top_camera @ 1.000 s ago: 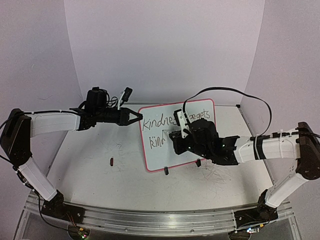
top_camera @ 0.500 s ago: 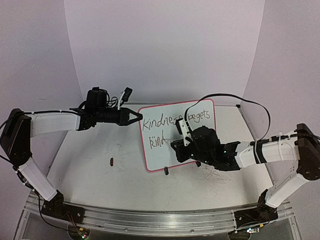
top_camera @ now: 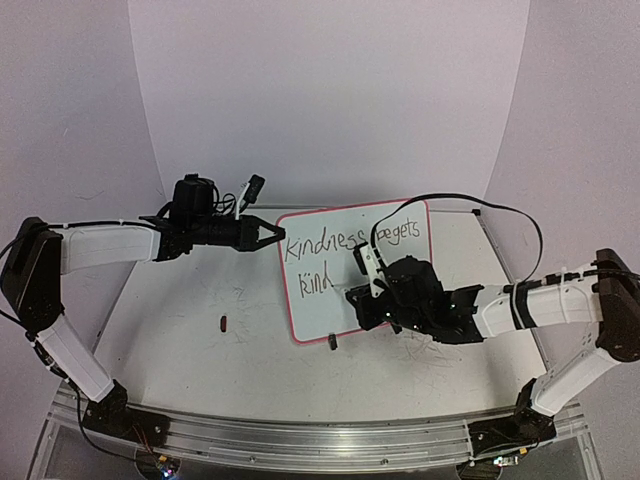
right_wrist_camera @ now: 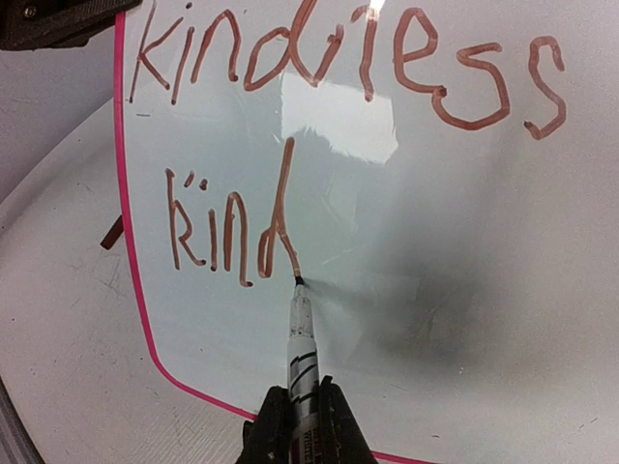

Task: Write a sentence on the whiteboard

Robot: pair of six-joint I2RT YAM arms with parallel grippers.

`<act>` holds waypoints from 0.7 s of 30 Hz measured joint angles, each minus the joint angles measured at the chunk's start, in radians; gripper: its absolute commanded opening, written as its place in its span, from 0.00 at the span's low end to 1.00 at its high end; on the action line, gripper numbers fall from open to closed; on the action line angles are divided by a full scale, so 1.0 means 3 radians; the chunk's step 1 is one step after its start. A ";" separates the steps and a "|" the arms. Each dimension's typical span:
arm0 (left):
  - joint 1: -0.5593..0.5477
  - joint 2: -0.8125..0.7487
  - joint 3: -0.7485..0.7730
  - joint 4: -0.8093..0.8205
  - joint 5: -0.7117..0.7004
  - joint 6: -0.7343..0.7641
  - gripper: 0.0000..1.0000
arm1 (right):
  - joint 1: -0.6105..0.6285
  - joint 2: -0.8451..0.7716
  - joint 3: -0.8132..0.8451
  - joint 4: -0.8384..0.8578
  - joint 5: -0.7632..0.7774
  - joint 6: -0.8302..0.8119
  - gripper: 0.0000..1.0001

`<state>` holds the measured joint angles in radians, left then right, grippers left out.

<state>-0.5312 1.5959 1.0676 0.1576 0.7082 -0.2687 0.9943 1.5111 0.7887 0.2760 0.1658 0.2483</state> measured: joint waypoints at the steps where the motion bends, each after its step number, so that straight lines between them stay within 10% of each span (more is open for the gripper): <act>1: 0.0000 0.0000 0.0000 0.0001 0.0000 0.0000 0.00 | 0.0000 -0.0008 -0.0003 -0.0018 0.0000 -0.0001 0.00; 21: -0.0015 0.0000 0.0019 -0.0002 0.0011 0.0003 0.00 | -0.0041 -0.0257 -0.0084 0.0004 -0.0047 -0.0094 0.00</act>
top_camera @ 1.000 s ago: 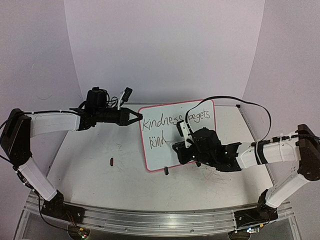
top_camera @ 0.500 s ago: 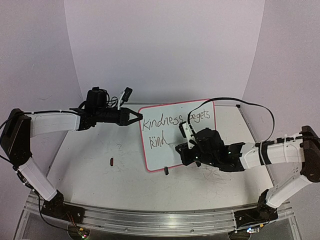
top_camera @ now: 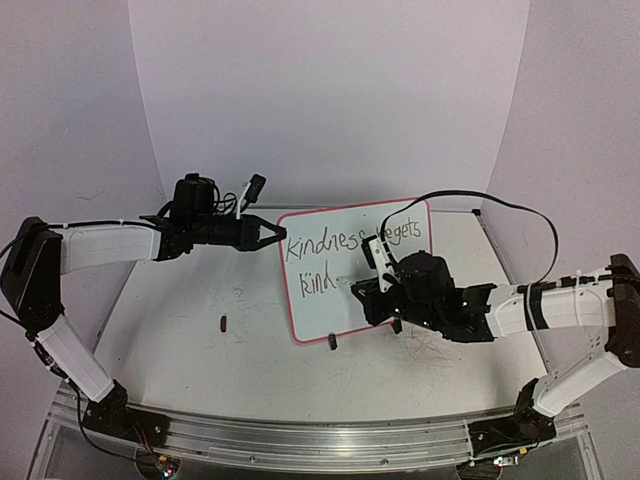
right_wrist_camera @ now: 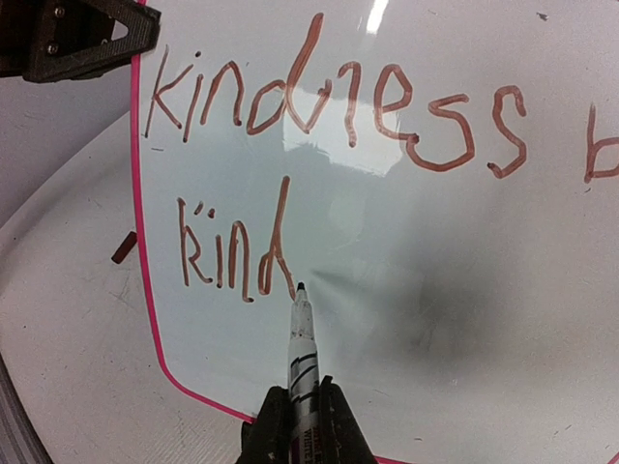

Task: Write a sentence on the whiteboard

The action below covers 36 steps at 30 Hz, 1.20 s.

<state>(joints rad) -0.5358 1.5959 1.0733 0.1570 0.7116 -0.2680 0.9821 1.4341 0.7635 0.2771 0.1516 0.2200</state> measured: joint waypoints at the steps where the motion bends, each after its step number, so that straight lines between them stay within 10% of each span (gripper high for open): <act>1: -0.0001 0.0000 0.0000 0.0000 0.0000 0.0000 0.00 | 0.0000 0.0007 0.0004 0.0002 0.0000 -0.0013 0.00; 36: -0.0006 0.0000 0.0000 -0.0001 -0.0001 0.0008 0.00 | 0.0000 0.0191 0.0154 0.0064 0.0184 -0.0131 0.00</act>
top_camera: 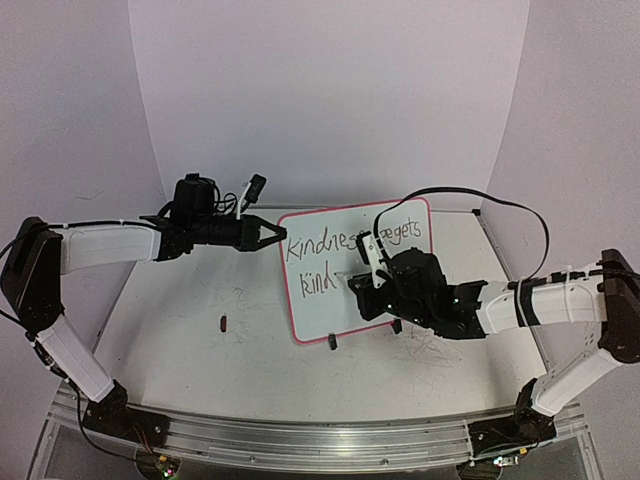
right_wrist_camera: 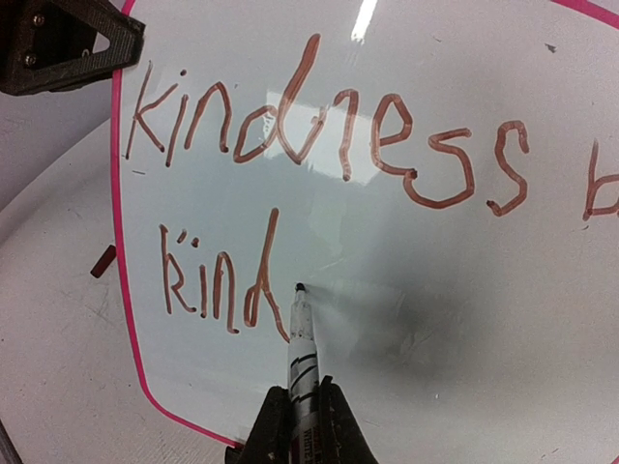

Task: Write a sentence on the whiteboard

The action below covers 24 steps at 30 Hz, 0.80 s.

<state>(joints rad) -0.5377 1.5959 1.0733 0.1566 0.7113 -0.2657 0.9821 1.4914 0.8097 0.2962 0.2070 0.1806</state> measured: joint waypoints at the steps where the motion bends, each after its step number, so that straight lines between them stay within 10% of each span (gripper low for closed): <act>1: 0.0000 0.0000 0.0000 0.0001 0.0000 0.0000 0.00 | 0.0000 0.0000 0.0000 0.0000 0.0000 0.0001 0.00; 24: 0.0000 0.0000 0.0000 0.0000 0.0000 0.0001 0.00 | 0.0038 -0.0006 -0.0177 -0.0051 -0.0118 0.0141 0.00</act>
<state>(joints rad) -0.5377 1.5959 1.0733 0.1566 0.7113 -0.2653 0.9936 1.4895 0.7567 0.2810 0.1715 0.2230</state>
